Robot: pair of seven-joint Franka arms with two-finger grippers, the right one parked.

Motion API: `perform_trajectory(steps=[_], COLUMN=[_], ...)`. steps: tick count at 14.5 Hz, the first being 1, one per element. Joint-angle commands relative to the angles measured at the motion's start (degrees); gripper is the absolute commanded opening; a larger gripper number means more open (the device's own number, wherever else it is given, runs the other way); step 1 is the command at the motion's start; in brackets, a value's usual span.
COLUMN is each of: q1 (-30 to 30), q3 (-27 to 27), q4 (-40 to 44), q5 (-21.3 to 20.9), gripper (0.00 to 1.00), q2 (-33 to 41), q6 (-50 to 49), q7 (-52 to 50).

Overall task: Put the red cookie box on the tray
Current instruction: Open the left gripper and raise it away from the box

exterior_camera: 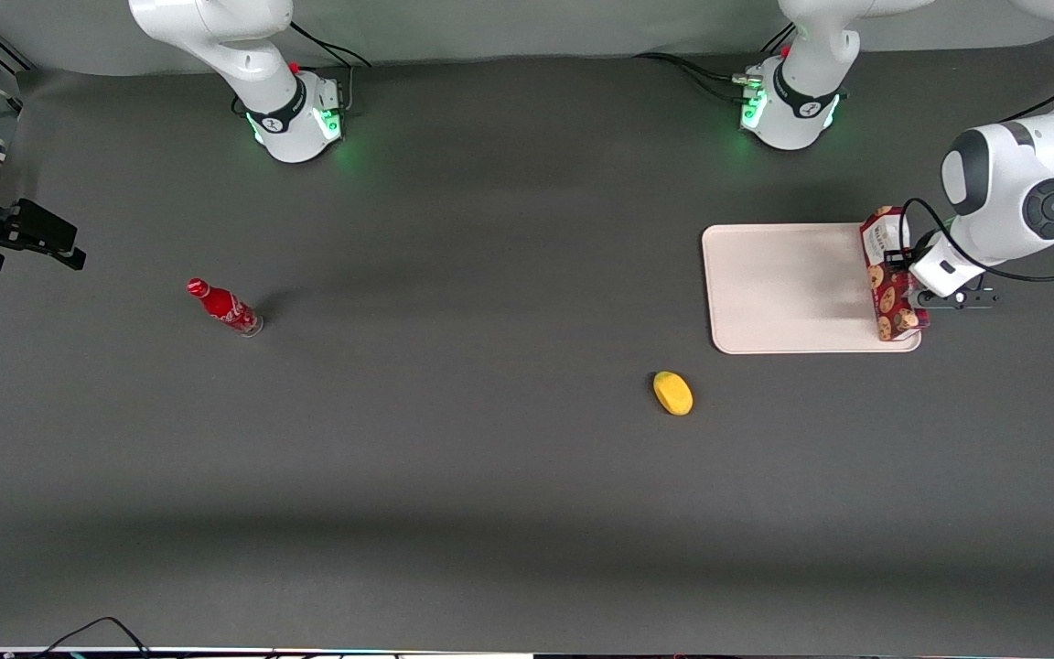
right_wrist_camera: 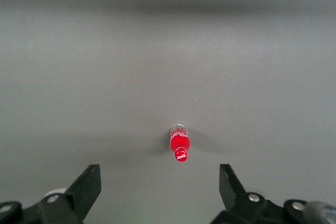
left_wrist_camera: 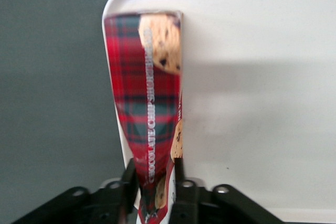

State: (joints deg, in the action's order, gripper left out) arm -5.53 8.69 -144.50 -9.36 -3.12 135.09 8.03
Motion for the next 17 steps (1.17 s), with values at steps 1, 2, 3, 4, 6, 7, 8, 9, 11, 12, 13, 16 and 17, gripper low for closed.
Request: perform_trajectory(steps=[1, 2, 3, 4, 6, 7, 8, 9, 11, 12, 13, 16, 17], q1=[0.26, 0.26, 0.26, 0.35, 0.26, 0.35, 0.35, 0.26, 0.26, 0.26, 0.35, 0.35, 0.26], q3=[-1.22, -1.74, -3.31, -3.85, -5.51, -5.96, -6.31, -6.92, -7.46, -7.46, -7.46, -8.25, -8.16], q4=[2.63, 4.03, 6.83, 10.34, 18.77, 23.43, 27.65, 31.61, 40.13, 44.17, 47.61, 54.65, 56.85], q5=[-0.04, -0.04, -0.04, -0.22, -0.13, -0.13, -0.04, 0.04, 1.70, 3.11, 3.99, 6.88, 9.25], gripper=[1.00, 1.00, 1.00, 1.00, 1.00, 1.00, 1.00, 1.00, 1.00, 1.00, 1.00, 1.00, 1.00], q2=[0.39, 1.09, 2.14, 2.76, 3.20, 3.12, 3.03, 3.03, 3.03, 2.85, 2.85, 2.94, 2.85], q6=[-1.49, -3.85, -7.79, -12.26, -21.05, -25.71, -29.41, -32.23, -38.55, -41.90, -45.32, -52.81, -54.65], q7=[-0.12, -0.12, -0.12, -0.12, -0.12, -0.21, -0.38, -0.73, -0.82, -0.91, -1.00, -0.82, -0.82])
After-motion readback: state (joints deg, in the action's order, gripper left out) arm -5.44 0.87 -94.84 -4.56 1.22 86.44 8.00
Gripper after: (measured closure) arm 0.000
